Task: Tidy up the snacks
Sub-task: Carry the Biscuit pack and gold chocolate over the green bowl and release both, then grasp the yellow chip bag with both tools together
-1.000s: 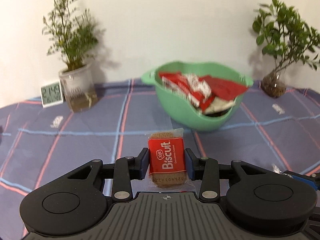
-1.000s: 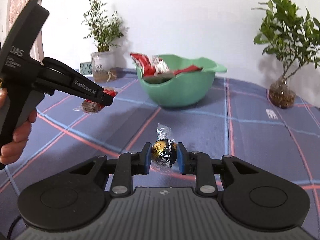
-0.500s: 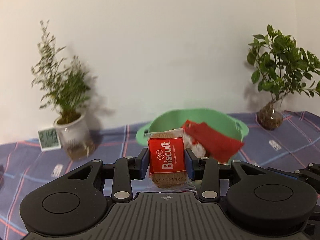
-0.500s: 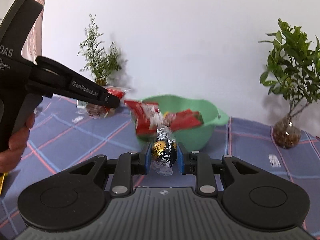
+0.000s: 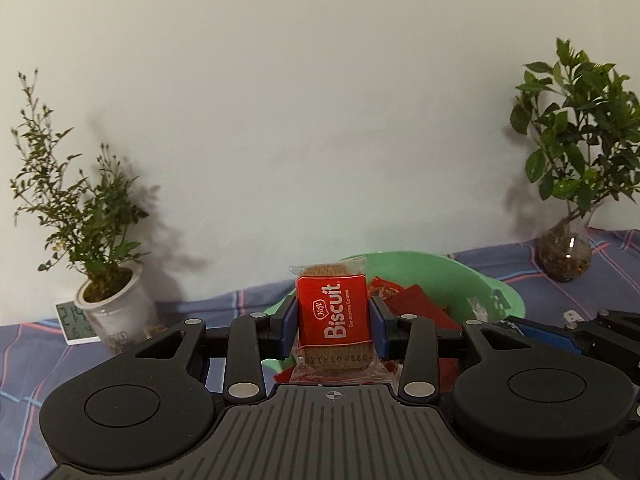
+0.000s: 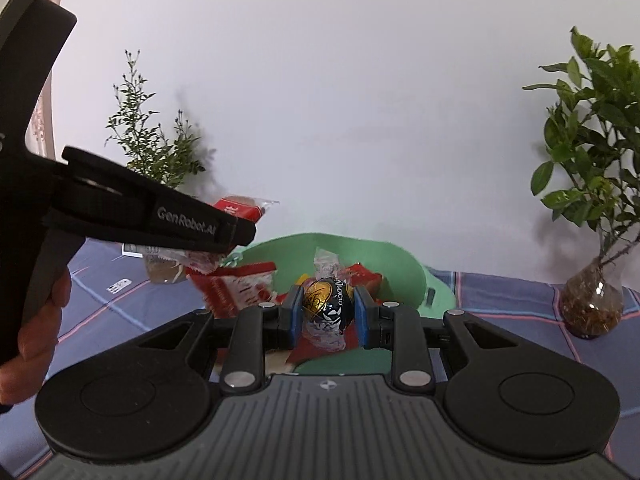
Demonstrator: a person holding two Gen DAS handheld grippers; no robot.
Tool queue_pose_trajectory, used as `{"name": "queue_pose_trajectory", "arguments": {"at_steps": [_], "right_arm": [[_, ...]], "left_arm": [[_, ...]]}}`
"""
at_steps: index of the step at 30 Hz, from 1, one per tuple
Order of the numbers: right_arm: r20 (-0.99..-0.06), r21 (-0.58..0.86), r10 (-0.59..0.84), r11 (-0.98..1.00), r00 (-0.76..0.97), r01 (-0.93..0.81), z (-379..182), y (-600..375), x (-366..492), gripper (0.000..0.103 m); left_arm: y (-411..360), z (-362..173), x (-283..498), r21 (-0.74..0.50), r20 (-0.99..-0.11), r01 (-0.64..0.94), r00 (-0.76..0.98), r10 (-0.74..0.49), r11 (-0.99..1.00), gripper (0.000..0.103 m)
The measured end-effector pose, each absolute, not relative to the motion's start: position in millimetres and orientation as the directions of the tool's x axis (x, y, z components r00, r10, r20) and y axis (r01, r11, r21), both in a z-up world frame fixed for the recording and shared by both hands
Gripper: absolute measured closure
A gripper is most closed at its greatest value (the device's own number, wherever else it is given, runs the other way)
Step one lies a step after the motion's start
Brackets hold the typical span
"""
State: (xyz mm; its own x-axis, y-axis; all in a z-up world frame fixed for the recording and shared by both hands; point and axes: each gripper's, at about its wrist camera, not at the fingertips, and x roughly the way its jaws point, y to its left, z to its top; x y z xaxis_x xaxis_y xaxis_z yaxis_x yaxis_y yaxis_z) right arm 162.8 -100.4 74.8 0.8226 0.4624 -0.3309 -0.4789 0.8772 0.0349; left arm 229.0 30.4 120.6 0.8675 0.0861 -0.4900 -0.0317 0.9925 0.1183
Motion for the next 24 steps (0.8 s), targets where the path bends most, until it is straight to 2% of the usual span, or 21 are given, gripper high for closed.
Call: {"name": "queue_pose_trajectory", "arguments": {"at_steps": [6,8,10,12,14,24], "right_arm": [[-0.340,0.024,0.452,0.881,0.825,-0.472,69,-90,189,0.071],[-0.344,0.030,0.450,0.883,0.825,-0.469,67,-89,197,0.071],[-0.352,0.035,0.448,0.884,0.822,-0.467,65,-87,204,0.069],[-0.362,0.034,0.443,0.886,0.820,-0.463,63,-86,207,0.049],[-0.352,0.034,0.436,0.890,0.828,-0.455,63,-87,205,0.041],[-0.320,0.032,0.435,0.893,0.842,-0.449,68,-102,175,0.032]], "left_arm": [[33,113,247,0.110,-0.509,-0.052,0.855,0.101,0.993,0.005],[34,111,250,0.096,-0.512,-0.043,0.855,0.086,0.994,0.000],[34,111,250,0.097,-0.512,-0.048,0.854,0.091,0.994,0.000],[33,111,247,0.115,-0.495,-0.059,0.862,0.109,0.992,0.000],[29,113,243,0.149,-0.484,-0.057,0.866,0.123,0.987,0.000],[20,125,218,0.218,-0.452,-0.062,0.878,0.157,0.974,0.000]]}}
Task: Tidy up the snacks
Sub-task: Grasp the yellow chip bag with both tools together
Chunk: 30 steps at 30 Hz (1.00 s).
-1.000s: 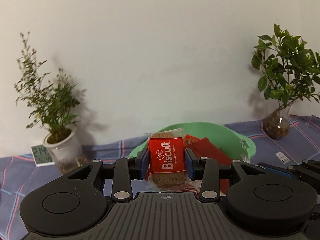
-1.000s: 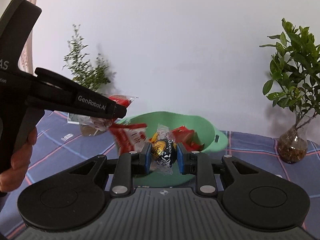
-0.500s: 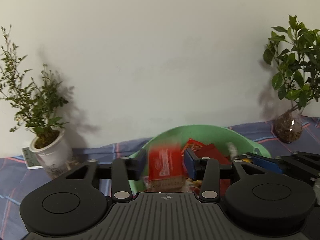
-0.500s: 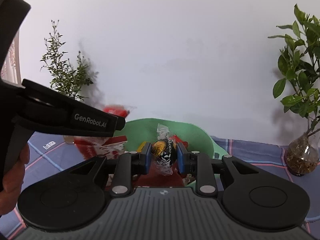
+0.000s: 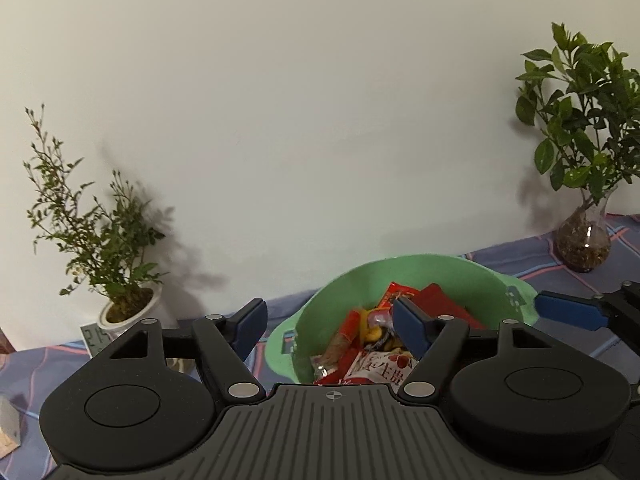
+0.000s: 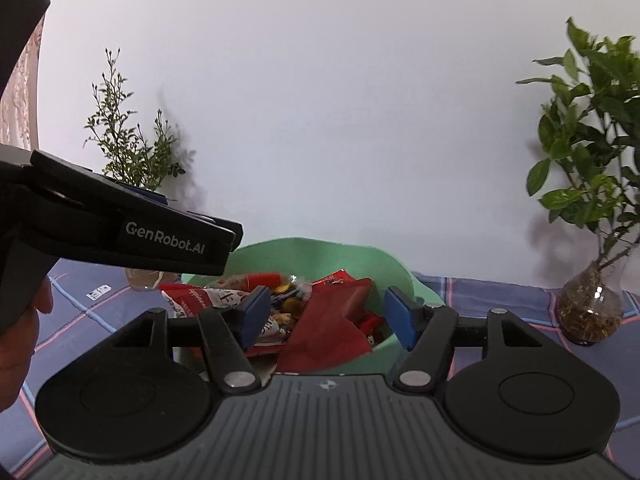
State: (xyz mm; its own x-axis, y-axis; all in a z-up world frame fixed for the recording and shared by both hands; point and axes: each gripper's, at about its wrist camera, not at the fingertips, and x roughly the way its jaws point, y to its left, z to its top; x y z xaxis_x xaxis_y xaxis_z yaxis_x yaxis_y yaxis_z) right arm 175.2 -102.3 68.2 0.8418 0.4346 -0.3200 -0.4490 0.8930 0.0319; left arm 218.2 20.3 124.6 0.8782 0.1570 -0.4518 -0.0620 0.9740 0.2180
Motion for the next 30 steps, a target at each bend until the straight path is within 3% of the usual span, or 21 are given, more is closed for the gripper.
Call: {"name": "queue_pose_trajectory", "arguments": {"at_steps": [16,22,30], "right_arm": [[-0.323,0.056,0.452,0.886,0.832,-0.460,75,-115,107,0.026],[-0.347,0.058,0.518,0.844,0.782,-0.533,70,-105,67,0.017],[-0.451,0.112,0.666,0.703,0.594,-0.703,46,-72,21,0.016]], "left_arm": [[50,139,140,0.242,-0.462,-0.131,0.856,0.233,0.961,0.000],[103,129,70,0.225,-0.517,-0.209,0.802,0.299,0.952,0.000],[196,110,-54,0.154,-0.581,-0.416,0.695,0.423,0.896,0.000]]}}
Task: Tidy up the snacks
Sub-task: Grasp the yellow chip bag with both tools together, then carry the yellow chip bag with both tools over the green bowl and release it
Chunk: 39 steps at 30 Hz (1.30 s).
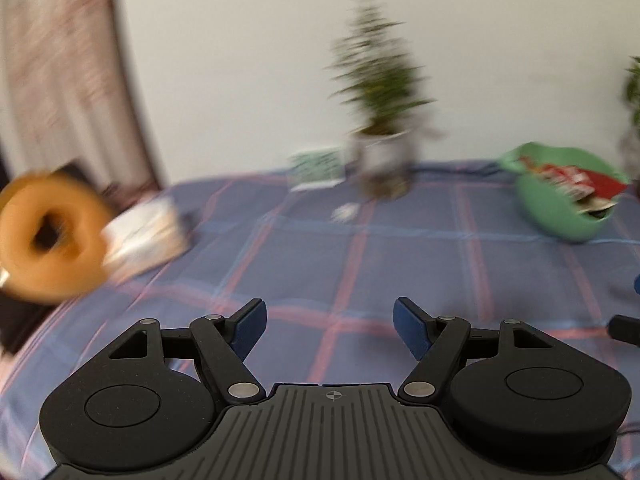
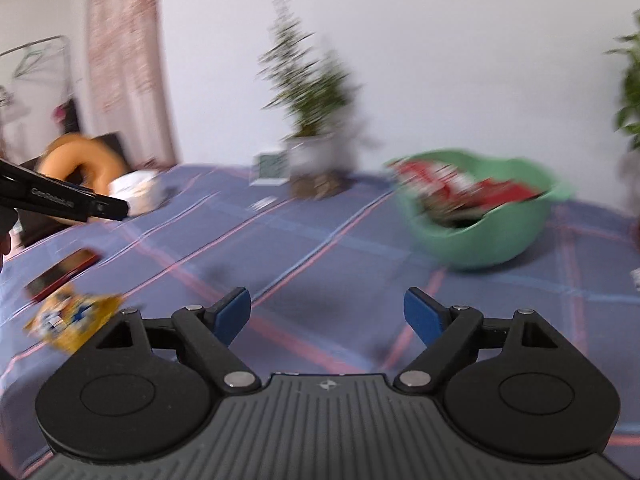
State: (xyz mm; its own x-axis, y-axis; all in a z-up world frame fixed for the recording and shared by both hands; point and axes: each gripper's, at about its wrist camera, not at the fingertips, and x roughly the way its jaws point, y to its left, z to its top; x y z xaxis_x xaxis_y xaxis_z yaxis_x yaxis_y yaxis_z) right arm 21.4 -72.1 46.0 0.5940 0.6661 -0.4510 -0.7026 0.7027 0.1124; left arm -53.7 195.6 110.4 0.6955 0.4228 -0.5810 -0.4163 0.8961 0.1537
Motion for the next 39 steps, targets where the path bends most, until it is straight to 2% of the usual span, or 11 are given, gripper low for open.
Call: {"name": "queue_pose_trajectory", "arguments": {"at_steps": [6,11,16,22,28,29,31,39], "right_arm": [[-0.512,0.209,0.754,0.573,0.411,-0.792,29,-32,-4,0.016],[-0.528,0.313,0.805,0.480,0.270,-0.820,24,4,-14,0.016],[-0.528,0.439,0.837,0.416,0.146,-0.797,17,41,-14,0.016],[-0.509,0.610,0.860,0.386,0.031,-0.692,-1,78,-2,0.016],[-0.482,0.669,0.876,0.374,0.007,-0.642,-7,102,5,0.015],[-0.483,0.670,0.875,0.371,0.001,-0.643,-7,104,5,0.016],[-0.488,0.669,0.873,0.361,-0.017,-0.649,-8,109,2,0.027],[-0.491,0.632,0.871,0.384,0.036,-0.673,-4,97,-3,0.035]], "left_arm": [[228,84,-120,0.142,-0.643,-0.473,0.624,0.445,0.869,0.000],[233,62,-151,0.024,-0.688,-0.441,0.644,0.335,0.897,0.000],[232,49,-150,-0.049,-0.707,-0.385,0.665,0.240,0.921,0.000],[228,38,-138,-0.062,-0.717,-0.352,0.667,0.204,0.934,0.000],[228,29,-130,-0.066,-0.727,-0.334,0.662,0.185,0.940,0.000],[228,29,-128,-0.068,-0.726,-0.330,0.664,0.180,0.942,0.000],[227,28,-124,-0.068,-0.727,-0.319,0.664,0.172,0.945,0.000],[211,33,-106,-0.014,-0.723,-0.271,0.667,0.177,0.963,0.000]]}}
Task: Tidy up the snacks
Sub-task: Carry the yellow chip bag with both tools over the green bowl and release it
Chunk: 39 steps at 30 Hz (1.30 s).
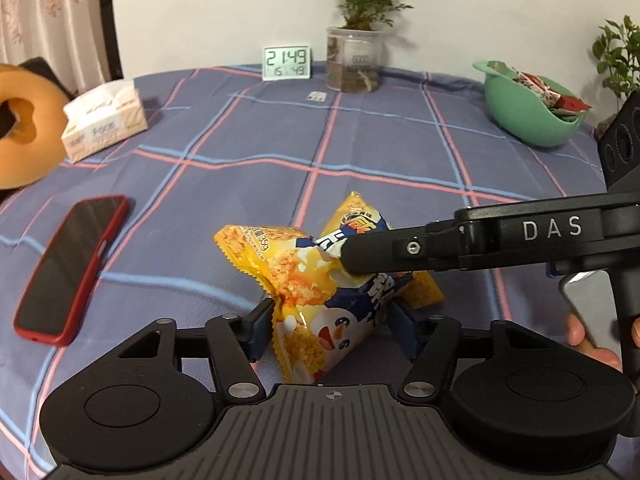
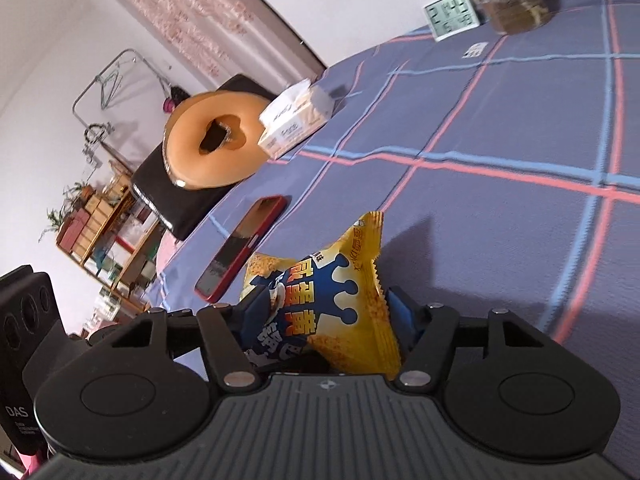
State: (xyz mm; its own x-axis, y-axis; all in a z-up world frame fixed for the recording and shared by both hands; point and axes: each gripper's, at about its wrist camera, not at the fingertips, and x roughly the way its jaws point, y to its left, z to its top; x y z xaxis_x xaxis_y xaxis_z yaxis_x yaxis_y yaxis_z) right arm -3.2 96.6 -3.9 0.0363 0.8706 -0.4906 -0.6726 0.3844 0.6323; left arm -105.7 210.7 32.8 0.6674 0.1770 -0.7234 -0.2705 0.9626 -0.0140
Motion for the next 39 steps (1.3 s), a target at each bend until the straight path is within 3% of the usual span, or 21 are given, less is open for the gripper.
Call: {"name": "queue_pose_trajectory", "arguments": {"at_steps": [3,21,39], "right_arm": [[-0.484,0.633,0.873,0.398,0.062,-0.664,0,86,1,0.041],[-0.386,0.622,0.873,0.484,0.297,-0.615,36,7,42,0.041],[-0.304,0.574,0.787,0.602,0.538,-0.556,79,-86,125,0.041]], "left_arm": [[202,36,-96,0.021,-0.720,-0.246,0.669,0.185,0.969,0.000],[131,78,-18,0.107,-0.666,-0.068,0.736,0.123,0.992,0.000],[49,115,111,0.153,-0.590,0.119,0.807,-0.006,0.981,0.000]]}}
